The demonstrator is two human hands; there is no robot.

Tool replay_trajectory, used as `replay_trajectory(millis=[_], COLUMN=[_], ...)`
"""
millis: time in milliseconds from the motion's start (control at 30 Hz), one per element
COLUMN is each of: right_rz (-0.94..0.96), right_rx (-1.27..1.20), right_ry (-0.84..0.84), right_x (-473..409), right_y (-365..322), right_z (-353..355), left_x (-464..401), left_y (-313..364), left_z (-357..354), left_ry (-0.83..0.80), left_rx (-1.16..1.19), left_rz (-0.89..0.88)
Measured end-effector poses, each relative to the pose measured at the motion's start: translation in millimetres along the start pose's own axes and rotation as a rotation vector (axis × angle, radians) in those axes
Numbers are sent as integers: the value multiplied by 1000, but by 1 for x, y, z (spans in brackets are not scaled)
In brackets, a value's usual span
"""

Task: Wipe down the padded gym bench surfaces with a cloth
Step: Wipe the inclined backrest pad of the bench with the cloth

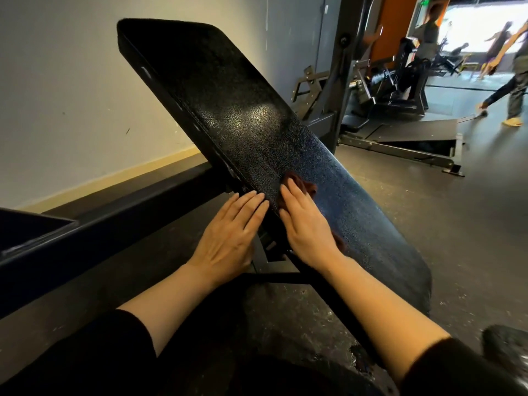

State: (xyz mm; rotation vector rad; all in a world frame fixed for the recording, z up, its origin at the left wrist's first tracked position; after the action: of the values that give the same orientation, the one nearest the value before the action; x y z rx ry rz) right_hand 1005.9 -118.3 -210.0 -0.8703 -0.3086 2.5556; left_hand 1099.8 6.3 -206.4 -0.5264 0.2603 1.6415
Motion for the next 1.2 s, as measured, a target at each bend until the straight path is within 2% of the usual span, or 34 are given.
replay_trajectory(millis=[133, 300, 400, 567, 667, 733, 800, 833, 900, 967, 1033, 1100, 1200], right_rz=[33, -31, -85, -183, -23, 62, 11, -39, -121, -83, -4, 89, 221], right_rx=[-46, -43, -17, -127, -91, -193, -290, -282, -153, -88, -206, -278, -173], right_ry=[-28, -44, 29, 232, 90, 14, 114, 166, 147, 52, -30, -42, -24], right_x=[-11, 63, 84, 31, -16, -27, -26, -25, -25, -25, -29, -36, -62], right_y=[4, 46, 66, 36, 4, -10, -5, 2, 17, 18, 2, -20, -48], right_z=[-2, 10, 18, 41, 42, 38, 39, 39, 34, 28, 21, 14, 0], left_x=[-10, -4, -3, -12, -18, -19, -16, -15, -12, -10, -10, -11, -15], left_y=[11, 26, 27, 20, 13, 7, 1, -1, -5, -7, -10, -14, -26], left_z=[0, -14, -15, 2, 16, 23, 25, 26, 25, 25, 26, 29, 32], left_ry=[22, -11, -7, 39, 73, 90, 90, 88, 83, 69, 59, 59, 79], left_rx=[13, 28, 34, 32, 0, -6, -4, -3, 0, 0, -1, -6, -18], left_rz=[-16, -42, -40, -2, 34, 70, 104, 116, 120, 120, 132, 161, 221])
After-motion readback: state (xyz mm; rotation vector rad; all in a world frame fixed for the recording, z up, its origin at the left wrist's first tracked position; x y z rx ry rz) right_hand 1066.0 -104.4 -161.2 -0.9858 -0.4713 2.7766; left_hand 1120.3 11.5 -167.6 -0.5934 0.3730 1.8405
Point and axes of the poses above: each hand's wrist, its own x-axis away from the middle knuckle, its own z-axis out of the back of the hand, y = z × x, the point moved 3 cm from there along -x, towards the middle knuckle, and after that the axes turned 8 degrees about x, right-handed, at the moved point
